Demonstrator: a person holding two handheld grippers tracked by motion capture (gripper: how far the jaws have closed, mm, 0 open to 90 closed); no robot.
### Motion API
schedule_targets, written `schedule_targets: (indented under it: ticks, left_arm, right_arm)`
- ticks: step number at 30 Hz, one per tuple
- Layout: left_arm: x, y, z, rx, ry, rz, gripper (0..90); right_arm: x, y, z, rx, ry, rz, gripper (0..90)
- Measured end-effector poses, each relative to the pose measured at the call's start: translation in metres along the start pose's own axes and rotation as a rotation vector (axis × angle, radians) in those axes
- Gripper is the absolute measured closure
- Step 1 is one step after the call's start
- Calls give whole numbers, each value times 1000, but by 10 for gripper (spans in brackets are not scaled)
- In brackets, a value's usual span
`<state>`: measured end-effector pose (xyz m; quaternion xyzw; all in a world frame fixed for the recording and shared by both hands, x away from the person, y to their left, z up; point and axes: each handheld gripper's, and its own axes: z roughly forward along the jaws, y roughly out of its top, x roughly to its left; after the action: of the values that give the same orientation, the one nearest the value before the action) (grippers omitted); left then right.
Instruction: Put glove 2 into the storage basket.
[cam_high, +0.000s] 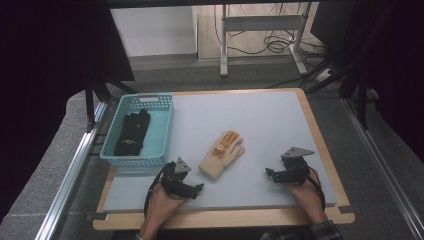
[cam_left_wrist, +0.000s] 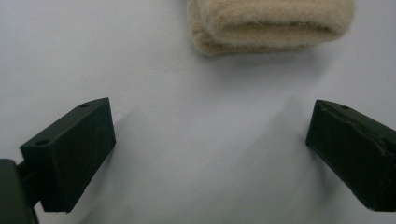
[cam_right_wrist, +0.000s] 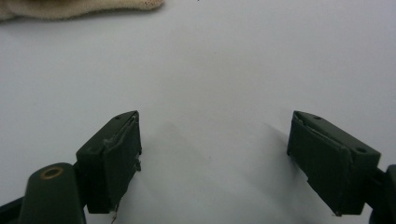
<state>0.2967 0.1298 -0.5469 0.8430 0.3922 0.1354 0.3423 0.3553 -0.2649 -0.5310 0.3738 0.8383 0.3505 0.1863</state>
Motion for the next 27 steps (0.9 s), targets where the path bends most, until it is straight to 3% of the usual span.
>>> schedule_targets:
  ticks: [3,11,16,23,27]
  left_arm:
    - [-2,3,-2,11,-6,20,25]
    - [-3,20,-9,-15,-45,7,12]
    - [-4,48,-8,-16,-73,18,12]
    - [-10,80,9,8,-90,34,20]
    - [-11,101,34,53,-67,24,30]
  right_arm:
    - [0,0,0,0,0,0,172]
    - [0,0,0,-1,-1,-1,173]
    - [0,0,0,-1,-1,-1,172]
    - [0,0,0,-1,0,-1,173]
    - [0,0,0,-1,0,0,172]
